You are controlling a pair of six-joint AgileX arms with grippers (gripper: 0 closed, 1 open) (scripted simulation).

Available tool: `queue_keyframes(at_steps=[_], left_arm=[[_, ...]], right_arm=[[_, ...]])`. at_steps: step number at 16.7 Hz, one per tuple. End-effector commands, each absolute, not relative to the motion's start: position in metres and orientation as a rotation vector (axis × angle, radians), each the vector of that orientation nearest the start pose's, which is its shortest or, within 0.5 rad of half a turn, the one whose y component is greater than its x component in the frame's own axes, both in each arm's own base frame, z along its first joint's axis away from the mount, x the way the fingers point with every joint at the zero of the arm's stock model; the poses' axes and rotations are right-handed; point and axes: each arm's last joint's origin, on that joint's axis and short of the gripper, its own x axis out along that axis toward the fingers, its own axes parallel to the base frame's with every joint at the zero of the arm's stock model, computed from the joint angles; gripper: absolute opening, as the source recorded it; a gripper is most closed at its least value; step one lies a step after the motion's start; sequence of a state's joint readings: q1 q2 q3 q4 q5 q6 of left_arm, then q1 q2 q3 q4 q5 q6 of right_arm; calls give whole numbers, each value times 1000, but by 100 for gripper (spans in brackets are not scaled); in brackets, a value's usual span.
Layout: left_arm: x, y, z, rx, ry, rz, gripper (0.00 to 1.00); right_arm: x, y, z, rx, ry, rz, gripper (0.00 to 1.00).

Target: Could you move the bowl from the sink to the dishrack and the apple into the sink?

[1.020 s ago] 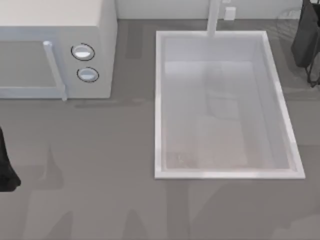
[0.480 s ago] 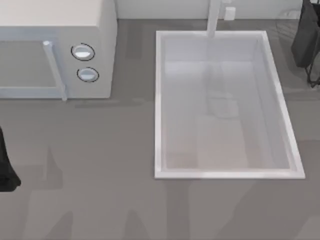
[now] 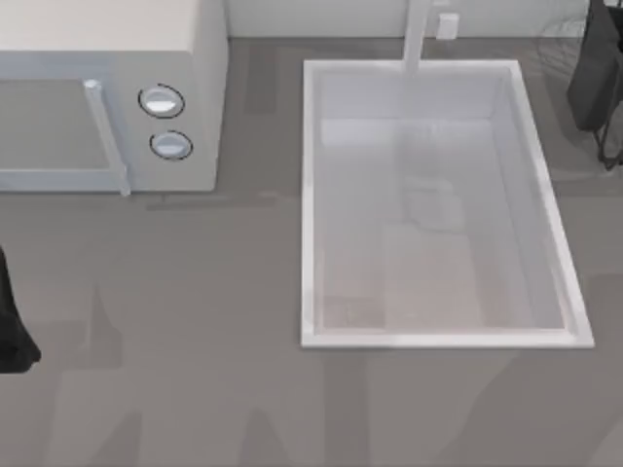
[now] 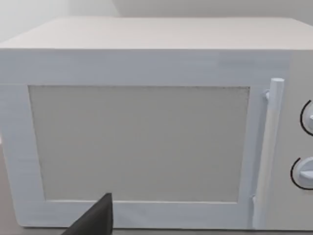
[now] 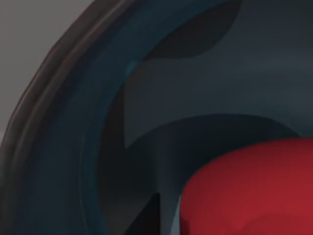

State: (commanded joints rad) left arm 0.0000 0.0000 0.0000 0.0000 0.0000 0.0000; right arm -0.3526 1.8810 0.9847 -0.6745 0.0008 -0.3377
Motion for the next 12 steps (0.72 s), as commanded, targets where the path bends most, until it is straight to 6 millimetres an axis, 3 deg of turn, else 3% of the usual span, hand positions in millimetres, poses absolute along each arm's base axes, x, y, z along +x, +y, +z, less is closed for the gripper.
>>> queue_keyframes(at_steps=[12], left_arm=[[106,-1,160,0,0,0,100]], right_arm=[[288,-104,98,8,1571,-8,10]])
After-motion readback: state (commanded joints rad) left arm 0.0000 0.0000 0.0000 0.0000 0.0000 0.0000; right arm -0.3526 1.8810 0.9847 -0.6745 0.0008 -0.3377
